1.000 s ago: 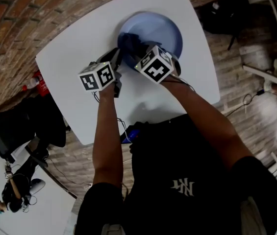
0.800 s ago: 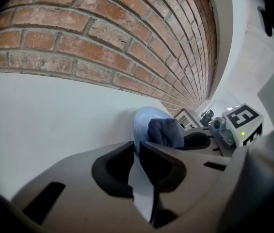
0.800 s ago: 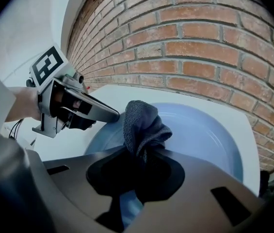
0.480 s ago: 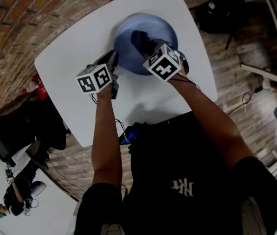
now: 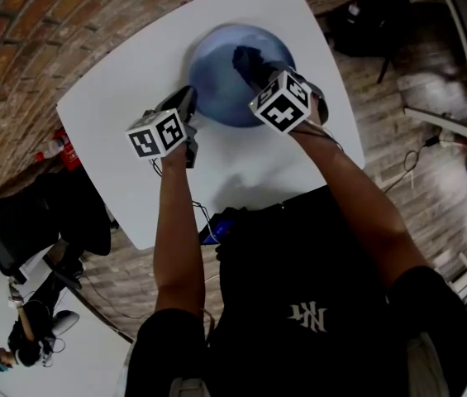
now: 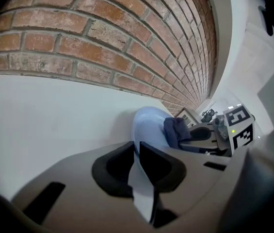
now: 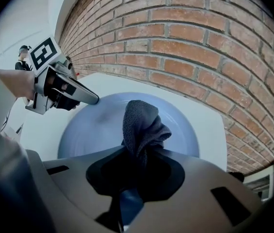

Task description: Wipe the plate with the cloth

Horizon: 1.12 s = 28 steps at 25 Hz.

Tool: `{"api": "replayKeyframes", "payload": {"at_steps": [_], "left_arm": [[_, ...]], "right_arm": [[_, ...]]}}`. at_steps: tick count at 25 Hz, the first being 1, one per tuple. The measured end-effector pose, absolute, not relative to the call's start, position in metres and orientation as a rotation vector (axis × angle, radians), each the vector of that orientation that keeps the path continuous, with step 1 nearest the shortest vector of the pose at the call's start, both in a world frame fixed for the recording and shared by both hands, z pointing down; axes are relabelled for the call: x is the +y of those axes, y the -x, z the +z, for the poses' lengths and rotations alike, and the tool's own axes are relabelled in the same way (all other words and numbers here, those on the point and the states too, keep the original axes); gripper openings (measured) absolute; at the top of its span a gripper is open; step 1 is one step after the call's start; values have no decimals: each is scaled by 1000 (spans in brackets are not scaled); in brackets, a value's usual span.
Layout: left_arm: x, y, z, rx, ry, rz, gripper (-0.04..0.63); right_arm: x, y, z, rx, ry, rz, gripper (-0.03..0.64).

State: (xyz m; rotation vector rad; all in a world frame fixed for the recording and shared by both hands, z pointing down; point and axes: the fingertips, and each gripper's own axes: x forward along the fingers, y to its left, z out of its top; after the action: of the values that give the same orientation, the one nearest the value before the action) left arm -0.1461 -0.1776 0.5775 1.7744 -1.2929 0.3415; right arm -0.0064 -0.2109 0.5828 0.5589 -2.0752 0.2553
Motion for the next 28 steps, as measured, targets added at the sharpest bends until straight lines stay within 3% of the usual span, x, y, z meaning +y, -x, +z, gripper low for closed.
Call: {"api": "replayKeyframes", "payload": {"at_steps": [15,28], "left_arm": [[-177,146,577,-1301,-1775,353,40],[-176,146,577,-1311,-1757,336,38]], "right_arm": [[-233,-38,581,-1993,-666,247,80],[-220,13,548,-2230,-669,341,80]]}}
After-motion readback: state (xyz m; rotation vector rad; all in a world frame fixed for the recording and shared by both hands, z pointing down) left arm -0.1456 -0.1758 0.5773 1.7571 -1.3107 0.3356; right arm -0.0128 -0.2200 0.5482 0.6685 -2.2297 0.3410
